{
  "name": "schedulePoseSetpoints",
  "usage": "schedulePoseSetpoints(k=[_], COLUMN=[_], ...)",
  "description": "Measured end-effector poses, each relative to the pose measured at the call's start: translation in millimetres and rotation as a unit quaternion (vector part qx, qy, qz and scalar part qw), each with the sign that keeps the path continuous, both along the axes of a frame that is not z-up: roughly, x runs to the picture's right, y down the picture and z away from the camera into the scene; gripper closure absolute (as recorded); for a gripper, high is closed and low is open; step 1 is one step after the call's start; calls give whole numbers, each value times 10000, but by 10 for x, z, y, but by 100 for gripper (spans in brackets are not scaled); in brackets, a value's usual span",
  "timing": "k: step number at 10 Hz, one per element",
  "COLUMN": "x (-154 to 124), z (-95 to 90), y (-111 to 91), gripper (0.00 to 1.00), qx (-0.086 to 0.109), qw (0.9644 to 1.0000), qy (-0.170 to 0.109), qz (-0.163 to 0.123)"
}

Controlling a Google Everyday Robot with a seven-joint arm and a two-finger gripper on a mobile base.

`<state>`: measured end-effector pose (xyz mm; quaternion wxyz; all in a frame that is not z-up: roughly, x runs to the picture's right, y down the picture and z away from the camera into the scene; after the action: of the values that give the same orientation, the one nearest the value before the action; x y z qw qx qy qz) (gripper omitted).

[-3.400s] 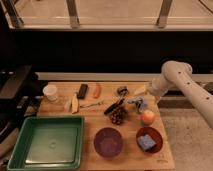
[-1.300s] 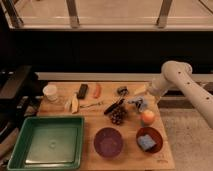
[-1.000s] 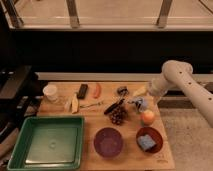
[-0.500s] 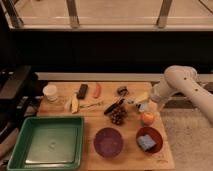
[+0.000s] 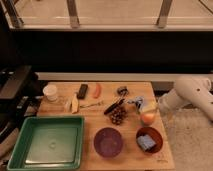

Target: Place sponge in paper cup

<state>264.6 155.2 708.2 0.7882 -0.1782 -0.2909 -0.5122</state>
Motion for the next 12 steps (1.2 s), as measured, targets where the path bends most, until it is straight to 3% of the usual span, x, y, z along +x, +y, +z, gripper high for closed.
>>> schedulePoseSetpoints(k=[3,8,12], x=[-134,-143,-506], z=[-92,-85,-37], y=[157,158,461], gripper=[20,20,20], qx=[-298,-284,-574], qw=[9992,9992,9948], qy=[-197,-227,-634], qz=[-158,-174,-552])
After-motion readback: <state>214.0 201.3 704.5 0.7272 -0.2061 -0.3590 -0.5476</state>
